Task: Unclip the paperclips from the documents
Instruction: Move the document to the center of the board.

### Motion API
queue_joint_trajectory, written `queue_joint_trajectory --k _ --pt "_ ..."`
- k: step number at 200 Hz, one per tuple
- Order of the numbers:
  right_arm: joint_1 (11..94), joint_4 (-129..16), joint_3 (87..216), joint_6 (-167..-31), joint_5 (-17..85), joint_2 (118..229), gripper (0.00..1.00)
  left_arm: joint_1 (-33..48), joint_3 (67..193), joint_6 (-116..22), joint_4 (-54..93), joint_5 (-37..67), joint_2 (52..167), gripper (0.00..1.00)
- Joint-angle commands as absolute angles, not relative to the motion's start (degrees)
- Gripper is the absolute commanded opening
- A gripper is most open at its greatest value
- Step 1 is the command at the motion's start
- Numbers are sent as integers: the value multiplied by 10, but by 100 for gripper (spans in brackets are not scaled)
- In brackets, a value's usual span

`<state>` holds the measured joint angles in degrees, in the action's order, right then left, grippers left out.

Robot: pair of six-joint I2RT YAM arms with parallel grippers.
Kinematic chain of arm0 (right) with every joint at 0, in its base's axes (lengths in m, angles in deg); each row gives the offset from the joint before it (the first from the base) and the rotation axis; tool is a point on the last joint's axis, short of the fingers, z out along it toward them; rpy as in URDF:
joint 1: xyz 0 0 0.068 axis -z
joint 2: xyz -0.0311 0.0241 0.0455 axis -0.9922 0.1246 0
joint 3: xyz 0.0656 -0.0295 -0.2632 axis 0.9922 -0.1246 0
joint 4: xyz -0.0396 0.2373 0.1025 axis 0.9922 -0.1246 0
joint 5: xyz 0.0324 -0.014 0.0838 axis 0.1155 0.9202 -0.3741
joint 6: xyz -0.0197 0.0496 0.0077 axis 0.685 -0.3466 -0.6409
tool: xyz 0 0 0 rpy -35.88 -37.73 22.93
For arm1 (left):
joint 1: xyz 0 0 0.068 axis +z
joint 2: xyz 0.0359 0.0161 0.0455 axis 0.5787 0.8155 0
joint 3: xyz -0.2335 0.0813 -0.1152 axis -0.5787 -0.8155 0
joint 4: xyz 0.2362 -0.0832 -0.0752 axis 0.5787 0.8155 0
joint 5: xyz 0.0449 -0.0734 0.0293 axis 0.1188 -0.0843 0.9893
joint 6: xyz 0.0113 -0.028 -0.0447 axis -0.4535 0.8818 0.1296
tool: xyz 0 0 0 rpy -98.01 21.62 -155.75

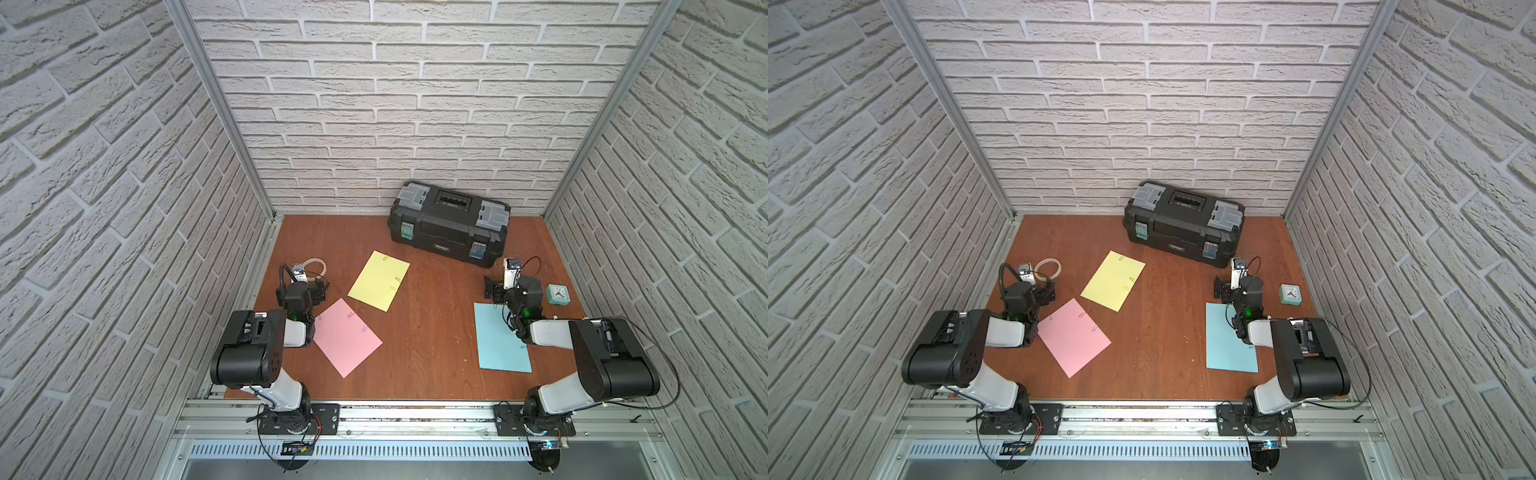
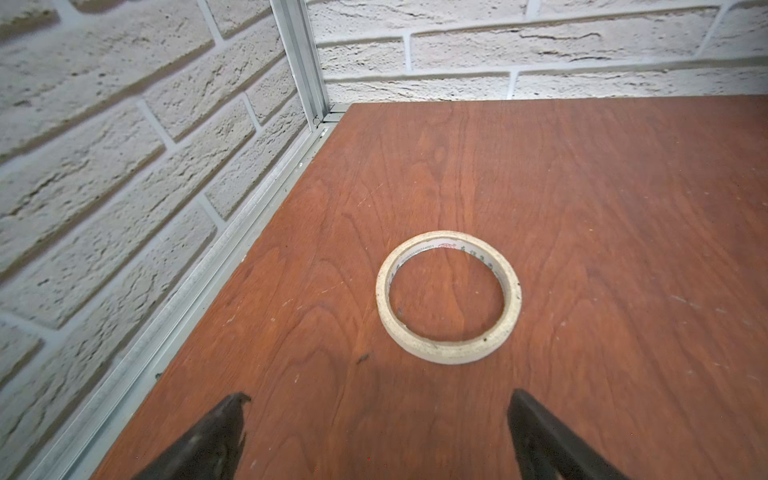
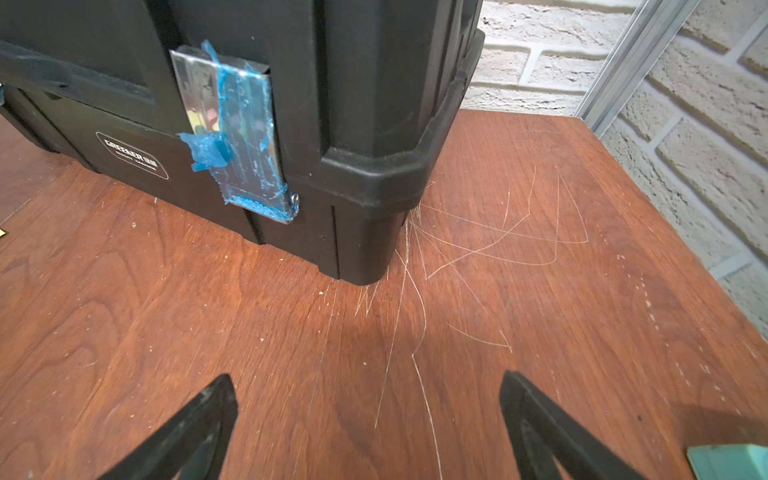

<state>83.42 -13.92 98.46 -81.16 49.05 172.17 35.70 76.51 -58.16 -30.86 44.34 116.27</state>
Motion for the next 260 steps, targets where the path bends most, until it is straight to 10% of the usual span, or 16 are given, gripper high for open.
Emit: queue_joint_trajectory --k 1,164,260 --pt "832 -124 991 -809 492 1722 100 362 775 -578 -338 438 1163 98" --pt "831 -123 997 -806 483 1713 100 360 778 -584 -319 429 1148 98" --pt "790 -713 1178 -933 545 1590 97 295 917 -569 82 461 998 98"
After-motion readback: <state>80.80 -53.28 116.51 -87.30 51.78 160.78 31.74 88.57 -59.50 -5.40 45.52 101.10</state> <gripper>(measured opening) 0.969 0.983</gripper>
